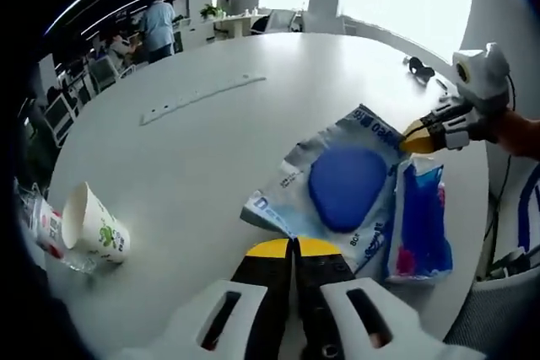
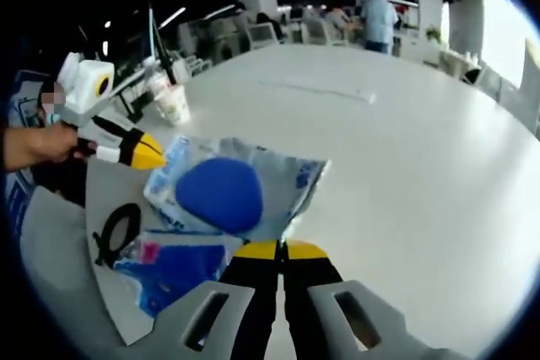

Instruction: Arrange the tabletop items into an orderly group along one side of the table until the central work area is clear of visible clutter.

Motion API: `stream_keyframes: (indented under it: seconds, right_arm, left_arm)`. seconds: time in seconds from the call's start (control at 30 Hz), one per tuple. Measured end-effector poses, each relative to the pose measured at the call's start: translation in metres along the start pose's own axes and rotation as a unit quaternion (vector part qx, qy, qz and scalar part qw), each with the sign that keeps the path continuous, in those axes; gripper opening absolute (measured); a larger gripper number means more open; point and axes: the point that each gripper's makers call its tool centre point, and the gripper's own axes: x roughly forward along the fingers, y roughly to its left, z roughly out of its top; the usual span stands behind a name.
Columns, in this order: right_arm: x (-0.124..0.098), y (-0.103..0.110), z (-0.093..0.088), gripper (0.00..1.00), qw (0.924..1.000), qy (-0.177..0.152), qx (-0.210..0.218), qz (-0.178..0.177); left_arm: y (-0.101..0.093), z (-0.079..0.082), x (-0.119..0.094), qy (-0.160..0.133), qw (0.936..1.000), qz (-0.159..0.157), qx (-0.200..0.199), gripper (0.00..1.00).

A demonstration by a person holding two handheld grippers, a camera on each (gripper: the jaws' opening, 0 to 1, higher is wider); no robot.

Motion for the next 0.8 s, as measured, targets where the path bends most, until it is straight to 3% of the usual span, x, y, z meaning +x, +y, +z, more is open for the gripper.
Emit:
stream_keyframes:
  seconds: [0.47,0.8]
  right_arm:
    - [0.003,-0.005,0.013,0.00,0.9996,-0.022,-0.018,-0.005]
    - [0.009,0.007,0.026,0.00,0.9993,-0.038,-0.005,0.000]
  left_arm:
    - [0.010,0.012,0.002,-0.021,0.9994,0.020,0.016,0.00]
    - [0.024,0.011,-0.001,-0.025,0.9985,0.044,0.021,0.00]
